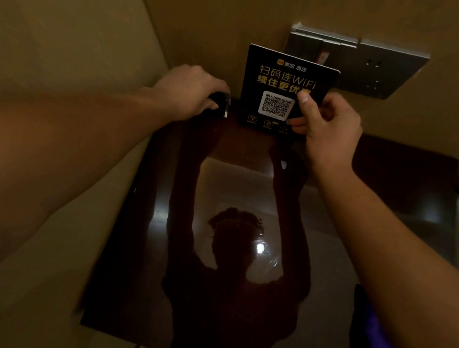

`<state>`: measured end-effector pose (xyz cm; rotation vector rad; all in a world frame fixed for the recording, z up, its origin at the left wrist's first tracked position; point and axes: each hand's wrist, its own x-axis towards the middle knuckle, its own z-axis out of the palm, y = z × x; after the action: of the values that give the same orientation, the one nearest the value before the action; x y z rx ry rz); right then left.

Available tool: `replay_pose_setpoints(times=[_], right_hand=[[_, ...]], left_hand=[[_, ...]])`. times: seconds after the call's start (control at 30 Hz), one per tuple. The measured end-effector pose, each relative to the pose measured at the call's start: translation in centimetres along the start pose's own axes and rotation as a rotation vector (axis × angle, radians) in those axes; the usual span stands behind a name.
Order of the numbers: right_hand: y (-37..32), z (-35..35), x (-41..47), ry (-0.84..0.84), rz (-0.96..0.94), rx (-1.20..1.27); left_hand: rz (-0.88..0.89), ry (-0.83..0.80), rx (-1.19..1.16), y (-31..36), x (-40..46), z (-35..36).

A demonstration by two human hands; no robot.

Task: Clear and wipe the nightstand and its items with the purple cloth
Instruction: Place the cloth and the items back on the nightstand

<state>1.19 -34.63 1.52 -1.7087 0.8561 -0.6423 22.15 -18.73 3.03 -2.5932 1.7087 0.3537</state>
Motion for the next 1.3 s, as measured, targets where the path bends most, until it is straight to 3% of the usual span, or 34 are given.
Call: replay_pose_setpoints(times=[1.3], right_hand=[[-0.1,1.3,0.5,-0.012,0.095,-0.098]], left_hand=[[-0.052,-0.071,0.061,-0.8,1.0,2.9]])
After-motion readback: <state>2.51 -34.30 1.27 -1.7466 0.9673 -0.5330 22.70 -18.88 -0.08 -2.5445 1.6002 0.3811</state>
